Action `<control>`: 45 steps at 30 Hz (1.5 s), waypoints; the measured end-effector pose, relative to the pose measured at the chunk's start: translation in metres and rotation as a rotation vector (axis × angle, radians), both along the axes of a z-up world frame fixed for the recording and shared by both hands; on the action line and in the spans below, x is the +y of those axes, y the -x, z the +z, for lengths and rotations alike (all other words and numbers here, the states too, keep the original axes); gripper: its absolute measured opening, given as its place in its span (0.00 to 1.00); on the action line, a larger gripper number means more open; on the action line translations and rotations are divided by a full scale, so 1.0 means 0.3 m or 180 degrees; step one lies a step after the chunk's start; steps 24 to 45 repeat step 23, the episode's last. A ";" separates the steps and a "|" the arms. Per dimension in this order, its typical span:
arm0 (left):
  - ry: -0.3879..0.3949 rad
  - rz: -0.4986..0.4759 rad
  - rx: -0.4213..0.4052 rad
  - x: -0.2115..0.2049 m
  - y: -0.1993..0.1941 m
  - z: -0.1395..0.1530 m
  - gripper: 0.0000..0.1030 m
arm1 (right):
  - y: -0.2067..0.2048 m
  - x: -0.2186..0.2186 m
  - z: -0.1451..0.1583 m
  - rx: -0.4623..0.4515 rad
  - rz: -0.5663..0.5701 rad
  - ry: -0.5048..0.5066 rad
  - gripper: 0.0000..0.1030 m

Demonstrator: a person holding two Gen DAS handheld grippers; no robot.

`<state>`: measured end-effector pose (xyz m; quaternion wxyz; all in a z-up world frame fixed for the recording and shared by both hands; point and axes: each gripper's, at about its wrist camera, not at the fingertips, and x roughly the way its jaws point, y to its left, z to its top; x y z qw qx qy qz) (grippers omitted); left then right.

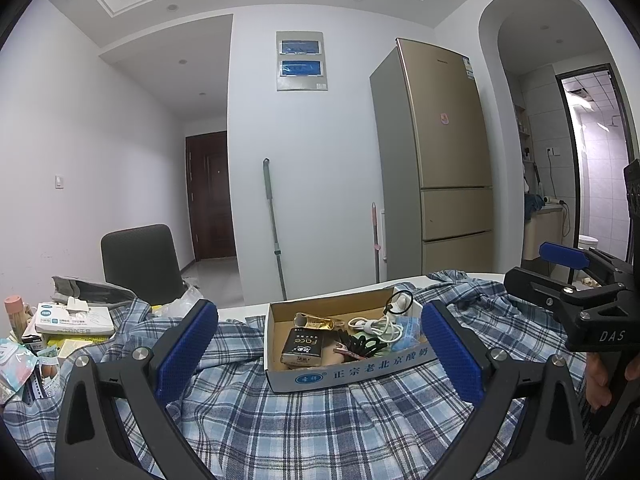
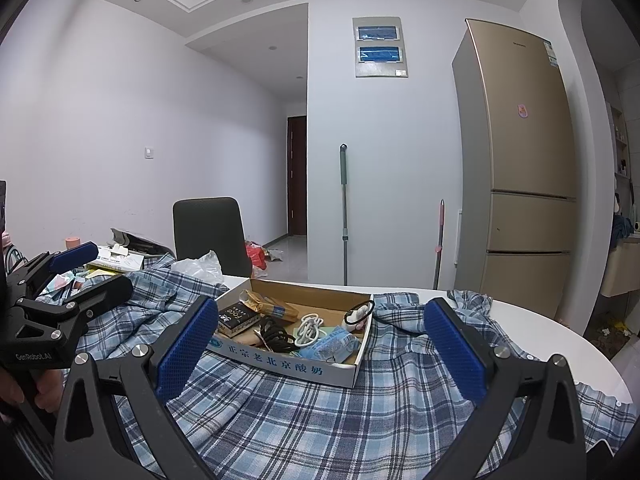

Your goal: Organize soft objects

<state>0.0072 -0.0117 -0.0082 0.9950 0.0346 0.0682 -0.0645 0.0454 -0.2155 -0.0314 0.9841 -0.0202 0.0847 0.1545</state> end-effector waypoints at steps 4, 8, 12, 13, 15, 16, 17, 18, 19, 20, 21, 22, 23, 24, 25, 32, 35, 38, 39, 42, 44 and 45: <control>-0.0003 -0.0004 0.0006 0.001 -0.002 -0.003 1.00 | 0.000 0.003 -0.001 0.0004 -0.0016 -0.0004 1.00; -0.0012 -0.0006 0.0010 0.001 -0.002 -0.008 1.00 | 0.001 0.009 -0.002 0.0023 -0.0033 -0.0017 1.00; -0.0007 -0.0006 0.0018 0.000 -0.004 -0.010 1.00 | 0.002 0.012 -0.002 0.0026 -0.0039 -0.0020 1.00; -0.0007 -0.0006 0.0017 0.001 -0.003 -0.010 1.00 | 0.001 0.012 -0.002 0.0027 -0.0039 -0.0019 1.00; -0.0009 -0.0007 0.0015 0.000 -0.003 -0.009 1.00 | 0.001 0.012 -0.001 0.0027 -0.0040 -0.0019 1.00; -0.0010 -0.0006 0.0014 0.000 -0.003 -0.009 1.00 | 0.002 0.012 -0.001 0.0028 -0.0041 -0.0021 1.00; -0.0012 -0.0006 0.0014 0.000 -0.003 -0.010 1.00 | 0.001 0.012 -0.001 0.0029 -0.0041 -0.0022 1.00; -0.0010 -0.0007 0.0015 0.000 -0.004 -0.009 1.00 | 0.002 0.012 -0.001 0.0030 -0.0041 -0.0022 1.00; -0.0011 -0.0006 0.0016 0.000 -0.004 -0.009 1.00 | 0.002 0.011 -0.001 0.0029 -0.0045 -0.0023 1.00; -0.0011 -0.0006 0.0017 0.000 -0.003 -0.009 1.00 | 0.002 0.011 -0.001 0.0029 -0.0057 -0.0026 1.00; -0.0009 -0.0006 0.0018 0.000 -0.003 -0.009 1.00 | 0.002 0.012 -0.001 0.0032 -0.0062 -0.0028 1.00; -0.0008 -0.0006 0.0017 0.000 -0.003 -0.009 1.00 | 0.001 0.013 -0.001 0.0038 -0.0063 -0.0030 1.00; -0.0006 -0.0008 0.0016 0.000 -0.003 -0.009 1.00 | 0.001 0.013 -0.001 0.0043 -0.0069 -0.0029 1.00; -0.0006 -0.0008 0.0016 0.000 -0.003 -0.009 1.00 | 0.001 0.013 -0.001 0.0043 -0.0069 -0.0029 1.00; -0.0006 -0.0008 0.0016 0.000 -0.003 -0.009 1.00 | 0.001 0.013 -0.001 0.0043 -0.0069 -0.0029 1.00; -0.0006 -0.0008 0.0016 0.000 -0.003 -0.009 1.00 | 0.001 0.013 -0.001 0.0043 -0.0069 -0.0029 1.00; -0.0006 -0.0008 0.0016 0.000 -0.003 -0.009 1.00 | 0.001 0.013 -0.001 0.0043 -0.0069 -0.0029 1.00; -0.0006 -0.0008 0.0016 0.000 -0.003 -0.009 1.00 | 0.001 0.013 -0.001 0.0043 -0.0069 -0.0029 1.00; -0.0006 -0.0008 0.0016 0.000 -0.003 -0.009 1.00 | 0.001 0.013 -0.001 0.0043 -0.0069 -0.0029 1.00; -0.0006 -0.0008 0.0016 0.000 -0.003 -0.009 1.00 | 0.001 0.013 -0.001 0.0043 -0.0069 -0.0029 1.00; -0.0006 -0.0008 0.0016 0.000 -0.003 -0.009 1.00 | 0.001 0.013 -0.001 0.0043 -0.0069 -0.0029 1.00; -0.0006 -0.0008 0.0016 0.000 -0.003 -0.009 1.00 | 0.001 0.013 -0.001 0.0043 -0.0069 -0.0029 1.00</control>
